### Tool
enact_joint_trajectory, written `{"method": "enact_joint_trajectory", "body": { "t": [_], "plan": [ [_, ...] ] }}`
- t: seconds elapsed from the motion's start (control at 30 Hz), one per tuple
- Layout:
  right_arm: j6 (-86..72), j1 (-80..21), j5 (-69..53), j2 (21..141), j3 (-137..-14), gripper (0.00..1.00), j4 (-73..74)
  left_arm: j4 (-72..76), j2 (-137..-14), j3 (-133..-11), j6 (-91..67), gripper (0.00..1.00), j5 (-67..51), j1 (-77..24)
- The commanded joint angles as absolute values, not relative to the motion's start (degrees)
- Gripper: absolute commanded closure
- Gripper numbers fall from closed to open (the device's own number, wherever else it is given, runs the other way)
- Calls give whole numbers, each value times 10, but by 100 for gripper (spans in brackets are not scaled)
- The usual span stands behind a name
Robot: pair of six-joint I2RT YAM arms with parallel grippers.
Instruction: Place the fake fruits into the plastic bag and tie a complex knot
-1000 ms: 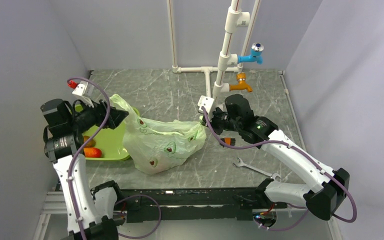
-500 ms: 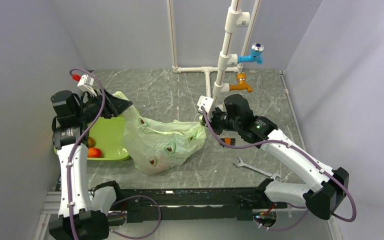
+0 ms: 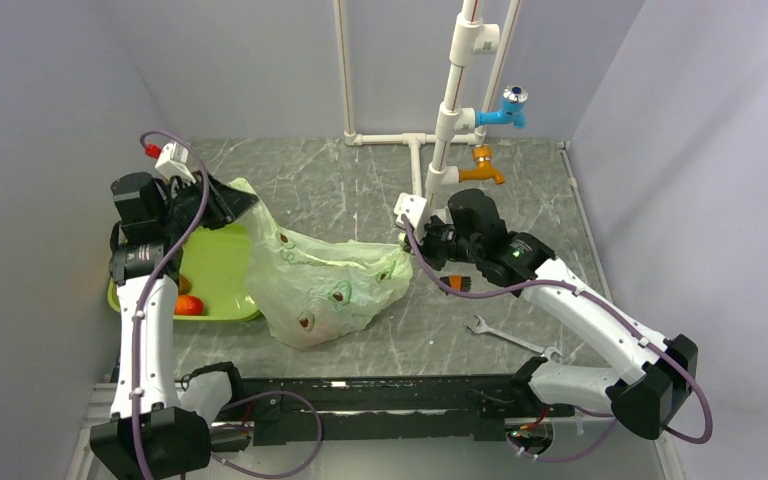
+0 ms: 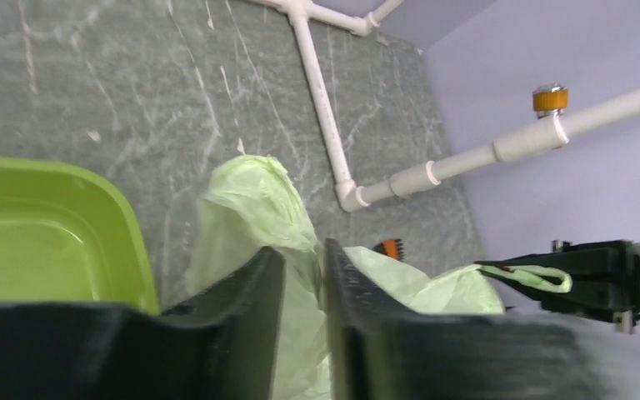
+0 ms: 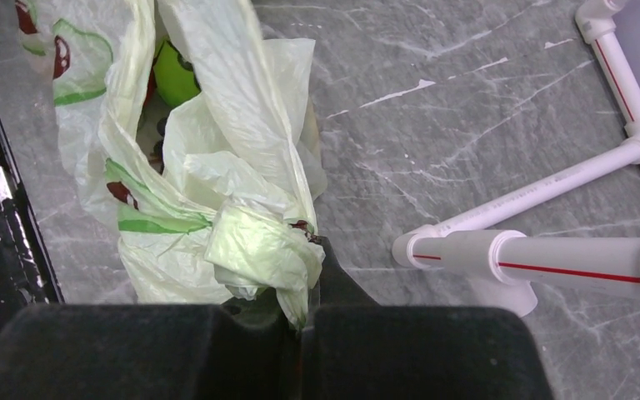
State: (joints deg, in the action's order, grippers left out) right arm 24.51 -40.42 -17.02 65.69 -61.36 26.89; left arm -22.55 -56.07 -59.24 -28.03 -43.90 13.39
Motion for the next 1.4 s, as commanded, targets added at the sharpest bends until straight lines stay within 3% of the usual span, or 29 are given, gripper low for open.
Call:
{"method": "enact_joint_trajectory", "body": {
  "t": [0.0, 0.1, 0.37, 0.5, 0.6, 0.7, 0.87, 0.93, 1.03, 1.1, 1.23, 1.37],
  "plan": [
    [273, -398, -160, 655, -619, 100, 282, -115, -551, -653, -284, 83, -486, 165],
    [284, -391, -147, 657, -605, 100, 292, -104, -550, -661, -272, 100, -543, 223],
    [290, -378, -134, 676, -588, 100, 297, -261, -571, -607, -33, 100, -617, 273],
    [294, -378, -150, 675, -595, 100, 298, -240, -560, -566, -31, 99, -593, 285],
    [289, -378, -176, 671, -613, 100, 295, -249, -559, -592, -8, 65, -613, 287],
    [272, -378, -200, 672, -644, 100, 290, -351, -591, -702, 159, 34, -708, 286],
    [250, -378, -227, 671, -671, 100, 265, -637, -727, -1000, 443, 3, -717, 230],
    [246, -378, -232, 674, -675, 100, 264, -691, -743, -1044, 527, 1, -658, 154],
    [245, -377, -231, 676, -674, 100, 259, -614, -705, -993, 521, 1, -579, 61],
    [244, -378, -229, 676, -676, 100, 257, -559, -691, -962, 505, 1, -571, 23],
    [236, -378, -230, 670, -673, 100, 247, -652, -719, -968, 580, 1, -552, -103],
    [227, -377, -239, 660, -663, 100, 234, -570, -711, -870, 586, 1, -506, -174]
  ]
}}
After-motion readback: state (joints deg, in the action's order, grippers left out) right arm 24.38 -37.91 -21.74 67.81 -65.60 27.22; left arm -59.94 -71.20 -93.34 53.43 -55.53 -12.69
